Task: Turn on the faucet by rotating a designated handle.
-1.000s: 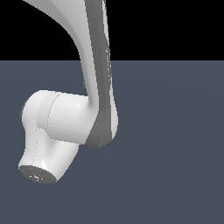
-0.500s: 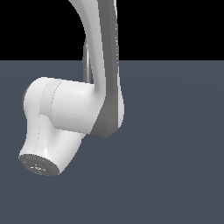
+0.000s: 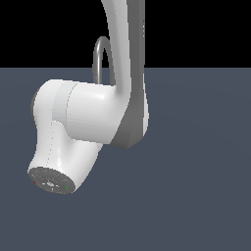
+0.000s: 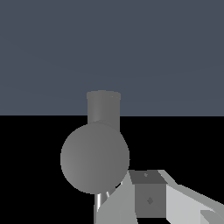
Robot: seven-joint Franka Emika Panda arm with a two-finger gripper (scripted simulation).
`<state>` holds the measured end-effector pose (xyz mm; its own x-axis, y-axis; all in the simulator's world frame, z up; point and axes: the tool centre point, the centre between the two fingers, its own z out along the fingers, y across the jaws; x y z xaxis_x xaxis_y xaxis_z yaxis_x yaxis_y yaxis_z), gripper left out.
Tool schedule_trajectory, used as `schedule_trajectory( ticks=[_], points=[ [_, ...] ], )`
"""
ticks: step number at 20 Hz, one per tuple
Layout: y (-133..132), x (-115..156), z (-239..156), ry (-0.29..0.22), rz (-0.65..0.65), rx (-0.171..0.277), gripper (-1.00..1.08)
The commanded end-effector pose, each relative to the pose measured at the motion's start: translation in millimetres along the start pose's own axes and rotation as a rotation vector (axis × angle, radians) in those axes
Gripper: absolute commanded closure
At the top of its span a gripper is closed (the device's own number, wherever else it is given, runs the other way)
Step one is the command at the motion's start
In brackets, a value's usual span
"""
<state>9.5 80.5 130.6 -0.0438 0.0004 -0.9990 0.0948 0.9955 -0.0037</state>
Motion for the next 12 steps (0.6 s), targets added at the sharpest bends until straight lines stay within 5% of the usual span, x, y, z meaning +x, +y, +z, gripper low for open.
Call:
schedule_trajectory(
  ticks=[1,7,9,12],
  points=[
    [-16.2,-18.1,0.4,-0.026,0.001,0.016,1.08],
    [-35.5,-36.7,-0.3,-0.043,0.004,0.014,1.08],
    [-12.4,-21.6,-6.3,-0.015,0.004,-0.026,1.08],
    [-29.8,-19.7,-4.4,-0.023,0.004,-0.015,1.08]
  ],
)
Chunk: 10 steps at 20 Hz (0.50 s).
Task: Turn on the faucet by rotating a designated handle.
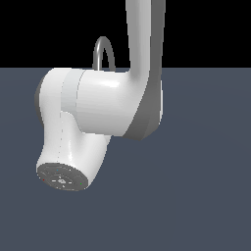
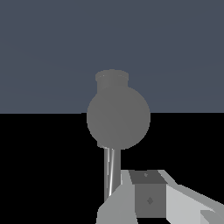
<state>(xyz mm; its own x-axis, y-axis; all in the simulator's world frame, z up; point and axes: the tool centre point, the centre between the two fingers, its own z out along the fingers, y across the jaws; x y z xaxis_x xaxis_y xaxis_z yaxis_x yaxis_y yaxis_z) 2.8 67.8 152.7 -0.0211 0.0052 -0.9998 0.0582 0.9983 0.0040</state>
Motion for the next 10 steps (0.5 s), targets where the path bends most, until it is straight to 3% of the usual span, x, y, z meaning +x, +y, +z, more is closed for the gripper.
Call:
schedule_trajectory(
  ticks=[1,9,10],
  points=[
    [-22.3,2.7,1.8,-0.003,-0.003,0.025,1.08],
    [-62.8,7.0,4.0,-0.022,-0.004,0.051,1.08],
    [-18.1,-0.6,0.1,-0.029,0.027,0.02,1.08]
  ],
)
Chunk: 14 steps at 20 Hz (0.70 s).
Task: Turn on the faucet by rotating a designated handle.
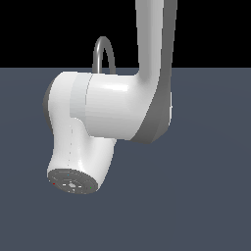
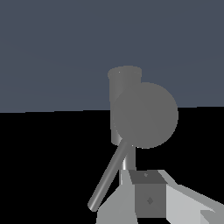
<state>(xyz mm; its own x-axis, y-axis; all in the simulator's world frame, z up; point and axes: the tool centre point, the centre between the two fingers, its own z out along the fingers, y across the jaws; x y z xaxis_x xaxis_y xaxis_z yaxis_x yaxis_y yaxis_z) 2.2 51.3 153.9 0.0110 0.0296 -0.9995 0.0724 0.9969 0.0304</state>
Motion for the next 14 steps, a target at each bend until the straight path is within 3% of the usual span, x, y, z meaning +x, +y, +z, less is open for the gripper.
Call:
schedule_trajectory(
  ticks=[1,14],
  points=[
    [-5.3,3.9,0.1,0.002,-0.002,0.007,1.08],
    [-53.9,46.3,3.0,0.008,-0.028,0.033,1.08]
  ],
)
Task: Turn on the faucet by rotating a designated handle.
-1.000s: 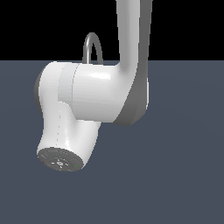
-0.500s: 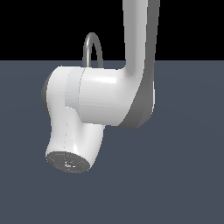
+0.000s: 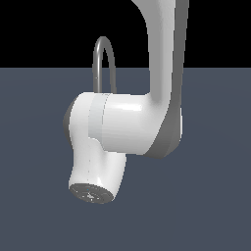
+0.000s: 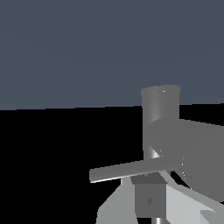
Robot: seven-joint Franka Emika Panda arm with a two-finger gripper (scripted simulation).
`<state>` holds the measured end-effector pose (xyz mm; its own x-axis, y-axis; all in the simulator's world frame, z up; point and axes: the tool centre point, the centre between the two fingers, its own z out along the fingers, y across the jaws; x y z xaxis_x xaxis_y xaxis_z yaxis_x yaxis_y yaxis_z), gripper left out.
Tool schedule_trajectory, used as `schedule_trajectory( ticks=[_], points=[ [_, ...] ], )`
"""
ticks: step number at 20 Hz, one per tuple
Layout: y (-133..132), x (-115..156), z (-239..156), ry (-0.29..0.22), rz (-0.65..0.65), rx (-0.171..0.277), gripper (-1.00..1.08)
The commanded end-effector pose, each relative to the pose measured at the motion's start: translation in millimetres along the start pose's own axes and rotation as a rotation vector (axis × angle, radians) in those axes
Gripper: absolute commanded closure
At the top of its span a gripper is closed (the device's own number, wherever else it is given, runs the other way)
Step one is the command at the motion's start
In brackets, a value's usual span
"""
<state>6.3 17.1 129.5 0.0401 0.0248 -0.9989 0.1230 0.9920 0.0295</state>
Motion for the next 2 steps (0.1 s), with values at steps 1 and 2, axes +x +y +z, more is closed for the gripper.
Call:
schedule_trajectory(
  ticks=[1,2],
  points=[
    [-23.3,26.1,-2.8,0.037,-0.028,-0.016,1.08],
    [-23.3,26.1,-2.8,0.037,-0.028,-0.016,1.08]
  ],
)
